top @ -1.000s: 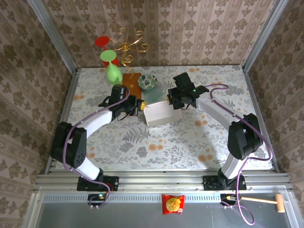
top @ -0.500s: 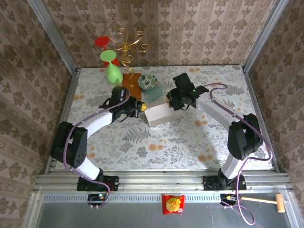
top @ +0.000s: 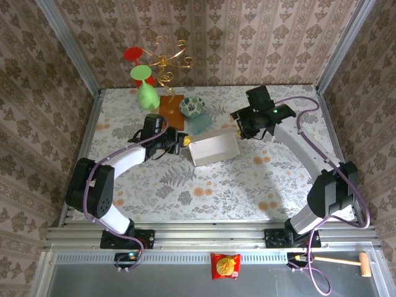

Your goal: Fold the paper box

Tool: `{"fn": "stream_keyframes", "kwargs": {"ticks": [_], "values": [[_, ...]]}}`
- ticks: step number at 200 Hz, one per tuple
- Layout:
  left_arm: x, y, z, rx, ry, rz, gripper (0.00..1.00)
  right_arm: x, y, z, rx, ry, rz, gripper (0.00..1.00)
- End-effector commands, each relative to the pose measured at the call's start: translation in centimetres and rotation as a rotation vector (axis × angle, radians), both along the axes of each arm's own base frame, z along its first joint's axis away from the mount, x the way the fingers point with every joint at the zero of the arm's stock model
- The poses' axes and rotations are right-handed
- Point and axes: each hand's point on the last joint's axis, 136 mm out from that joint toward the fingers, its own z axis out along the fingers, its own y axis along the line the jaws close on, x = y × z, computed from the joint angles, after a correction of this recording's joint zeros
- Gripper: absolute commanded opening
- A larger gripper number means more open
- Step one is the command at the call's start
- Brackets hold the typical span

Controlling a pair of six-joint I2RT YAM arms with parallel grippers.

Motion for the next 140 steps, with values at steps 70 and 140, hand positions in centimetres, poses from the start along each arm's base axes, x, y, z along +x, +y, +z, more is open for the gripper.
{"fn": "stream_keyframes", "kwargs": {"ticks": [70,140], "values": [[0.2,-0.1,0.4,-0.009,-0.018,-0.035,0.0,6.4,-4.0,-4.6,0.024,-0.001,0.07,0.46],[0.3,0.0,-0.1,-0.005,-0.016,-0.028,0.0,6.6,-0.9,-6.9,0.101,0.04,0.158,0.36]]}}
